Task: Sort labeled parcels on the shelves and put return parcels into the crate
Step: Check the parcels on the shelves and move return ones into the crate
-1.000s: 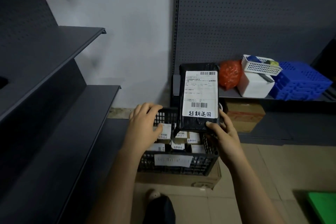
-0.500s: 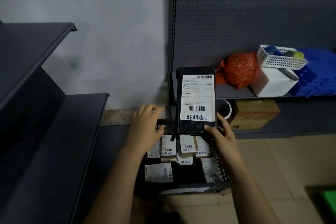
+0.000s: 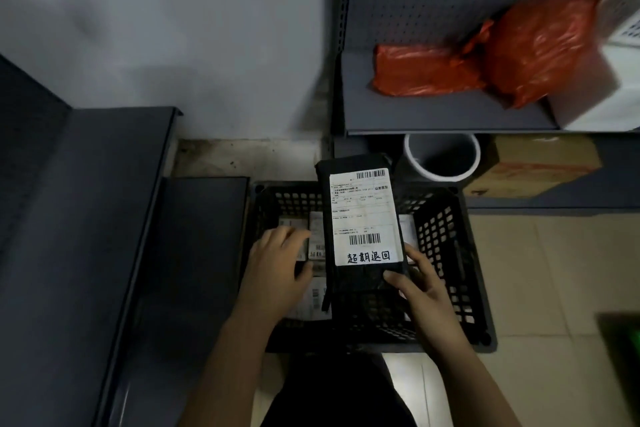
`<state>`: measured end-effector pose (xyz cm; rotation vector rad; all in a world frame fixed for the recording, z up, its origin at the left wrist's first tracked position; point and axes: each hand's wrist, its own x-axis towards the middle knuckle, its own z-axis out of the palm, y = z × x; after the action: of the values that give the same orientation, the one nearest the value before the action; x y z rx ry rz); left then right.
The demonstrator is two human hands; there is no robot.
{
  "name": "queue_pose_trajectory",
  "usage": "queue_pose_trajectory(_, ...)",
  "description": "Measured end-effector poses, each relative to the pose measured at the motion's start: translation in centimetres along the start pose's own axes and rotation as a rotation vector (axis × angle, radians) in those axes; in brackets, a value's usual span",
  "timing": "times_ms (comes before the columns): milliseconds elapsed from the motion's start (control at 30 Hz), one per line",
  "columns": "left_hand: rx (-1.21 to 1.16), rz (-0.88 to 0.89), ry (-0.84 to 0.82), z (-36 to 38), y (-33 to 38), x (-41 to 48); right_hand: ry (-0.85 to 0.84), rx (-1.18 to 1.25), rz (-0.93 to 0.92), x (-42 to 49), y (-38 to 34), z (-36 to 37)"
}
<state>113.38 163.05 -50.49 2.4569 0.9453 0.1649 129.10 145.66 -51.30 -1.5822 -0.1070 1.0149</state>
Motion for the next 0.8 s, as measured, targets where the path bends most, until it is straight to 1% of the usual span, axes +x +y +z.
queue_pose_trajectory(133,-0.059,-0.063,-0.007,4.4,-2.4,-0.4,-0.024,-0.02,0.089,2.8,3.9,0.0)
queue_pose_trajectory(267,-0.198,-0.22,-0.017,8.0,-4.6,0.7,-0.049,-0.068,0.144,6.1,6.7,-0.5)
queue_pose_trajectory(333,-0.245,-0.28,-0.02,9.8,-6.0,1.9,-0.058,-0.083,0.174,8.0,7.8,-1.0)
queue_pose_trajectory(433,-0.327,-0.389,-0.073,12.6,-8.4,3.8,-0.114,-0.113,0.207,11.2,8.9,-1.9)
queue_pose_trajectory(500,-0.387,-0.426,-0.116,14.2,-9.6,4.7,-0.156,-0.161,0.211,13.1,9.4,-2.5)
queue_pose_trajectory(567,-0.455,-0.447,-0.112,15.4,-10.0,5.3,-0.169,-0.197,0.213,14.7,9.6,-3.2)
queue_pose_trajectory(633,-0.506,-0.492,-0.075,16.1,-9.8,5.4,-0.157,-0.192,0.217,16.0,9.6,-3.8)
queue_pose_trajectory(700,-0.516,-0.532,-0.058,16.7,-9.5,5.6,-0.127,-0.137,0.199,17.1,9.6,-4.0)
queue_pose_trajectory(800,-0.511,-0.561,-0.09,17.9,-9.1,5.9,0.027,-0.006,0.136,19.3,9.8,-3.8)
